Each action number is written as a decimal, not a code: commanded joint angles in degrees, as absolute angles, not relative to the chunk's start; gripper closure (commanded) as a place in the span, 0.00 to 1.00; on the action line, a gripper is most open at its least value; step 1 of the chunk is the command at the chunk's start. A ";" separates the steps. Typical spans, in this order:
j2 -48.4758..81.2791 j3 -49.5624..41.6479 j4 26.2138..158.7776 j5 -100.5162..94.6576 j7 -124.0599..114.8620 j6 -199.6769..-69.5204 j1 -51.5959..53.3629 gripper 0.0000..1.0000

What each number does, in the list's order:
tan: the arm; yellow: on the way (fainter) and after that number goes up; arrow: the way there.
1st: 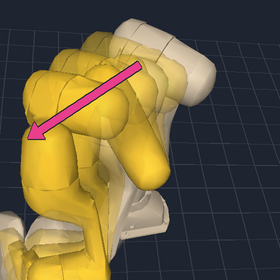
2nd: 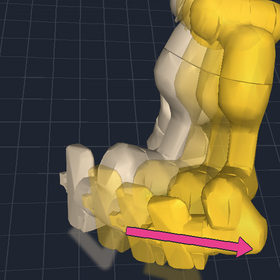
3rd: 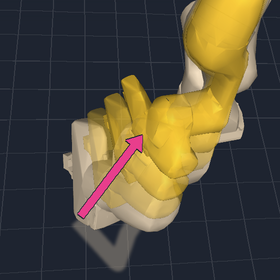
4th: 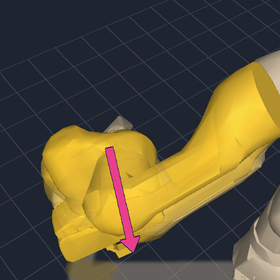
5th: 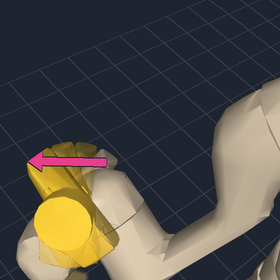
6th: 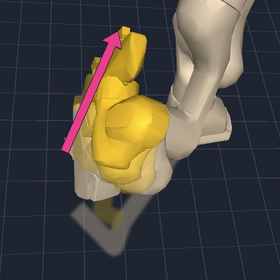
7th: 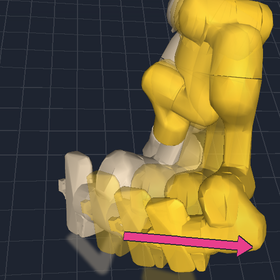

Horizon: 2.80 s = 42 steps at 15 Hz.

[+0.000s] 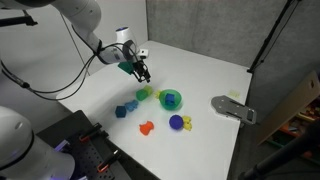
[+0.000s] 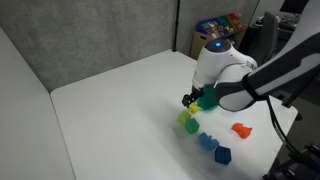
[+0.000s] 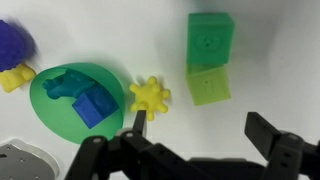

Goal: Remove the light blue toy from the green bowl and put it on top of the green block

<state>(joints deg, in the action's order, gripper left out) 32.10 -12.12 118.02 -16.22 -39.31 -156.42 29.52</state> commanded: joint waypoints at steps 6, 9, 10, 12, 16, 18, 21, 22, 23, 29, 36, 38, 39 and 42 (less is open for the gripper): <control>25.78 -6.19 117.79 -13.41 -34.39 -149.65 22.76 0.00; 26.22 -0.91 117.37 -8.10 -27.09 -148.53 17.95 0.00; 26.63 0.36 117.09 -6.25 -24.79 -147.94 16.84 0.00; 26.88 2.05 117.08 -3.69 -21.30 -146.83 15.24 0.00; 27.39 3.14 117.12 -1.75 -18.55 -142.85 14.32 0.00; 28.48 2.23 116.84 -3.08 -20.19 -141.54 15.26 0.00; 30.41 1.29 116.90 -4.39 -22.06 -142.66 16.51 0.00; 31.03 0.94 117.05 -4.82 -22.58 -143.41 16.98 0.00; 31.64 0.61 117.18 -5.15 -23.08 -144.27 17.41 0.00; 36.51 -2.37 116.22 -6.38 -28.44 -149.31 21.37 0.00; 43.39 -3.97 110.85 -5.24 -29.85 -150.07 23.47 0.00; 45.27 -4.42 108.67 -4.88 -30.13 -150.16 23.48 0.00; 46.07 -4.50 107.70 -4.64 -30.29 -150.11 23.41 0.00; 47.97 -4.63 105.18 -3.89 -30.85 -149.70 23.32 0.00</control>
<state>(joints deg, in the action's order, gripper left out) 45.65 -4.05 108.59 -4.96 -29.40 -150.01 22.87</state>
